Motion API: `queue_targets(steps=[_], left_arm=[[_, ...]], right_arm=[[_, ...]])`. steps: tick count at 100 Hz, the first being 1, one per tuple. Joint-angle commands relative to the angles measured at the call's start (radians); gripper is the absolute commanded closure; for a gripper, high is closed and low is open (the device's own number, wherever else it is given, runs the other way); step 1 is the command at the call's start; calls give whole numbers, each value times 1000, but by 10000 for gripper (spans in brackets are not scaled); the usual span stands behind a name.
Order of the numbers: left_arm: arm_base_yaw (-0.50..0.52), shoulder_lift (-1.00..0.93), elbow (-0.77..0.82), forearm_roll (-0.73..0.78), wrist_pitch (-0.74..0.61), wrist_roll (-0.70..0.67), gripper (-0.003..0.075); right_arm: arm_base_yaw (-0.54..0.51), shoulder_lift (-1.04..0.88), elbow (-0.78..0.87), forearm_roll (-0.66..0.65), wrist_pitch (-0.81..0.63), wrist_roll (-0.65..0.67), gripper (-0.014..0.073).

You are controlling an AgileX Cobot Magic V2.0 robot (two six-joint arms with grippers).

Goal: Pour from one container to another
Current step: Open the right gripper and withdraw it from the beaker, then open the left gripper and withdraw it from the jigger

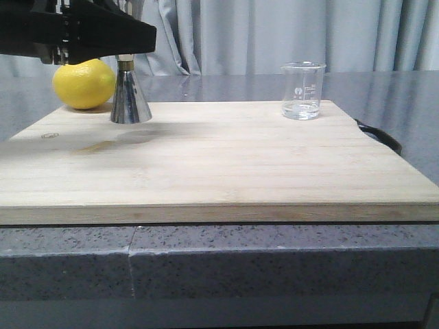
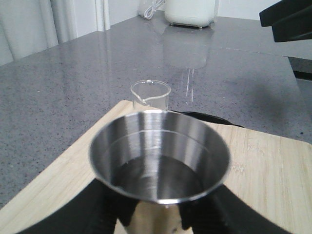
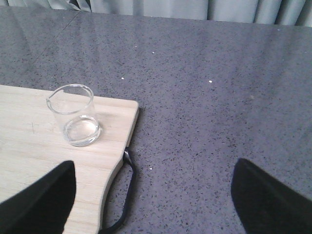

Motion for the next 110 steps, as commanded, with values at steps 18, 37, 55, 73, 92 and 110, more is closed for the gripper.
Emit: queue_targets(steps=[18,37,55,73,92,110], left_arm=[[-10,15,-56,-100,101,-3,447],[-22,54,-56,-100,101,-3,447],[-26,56,-56,-100,101,-3,446],[-26,56,-56,-100,101,3,413],[-24,53,-56,-79,65,10,143],[-16,-29,-57,96,-73,-133,61]], right_arm=[[1,-12,-27,-12,-50,0,7],[1,-12,-27,-12,-50,0,7],[1,-12,-27,-12,-50,0,7],[1,-12,-27,-12,-50,0,7],[1,-12,-27,-12,-50,0,7],[1,-12,-27,-12,-50,0,7]])
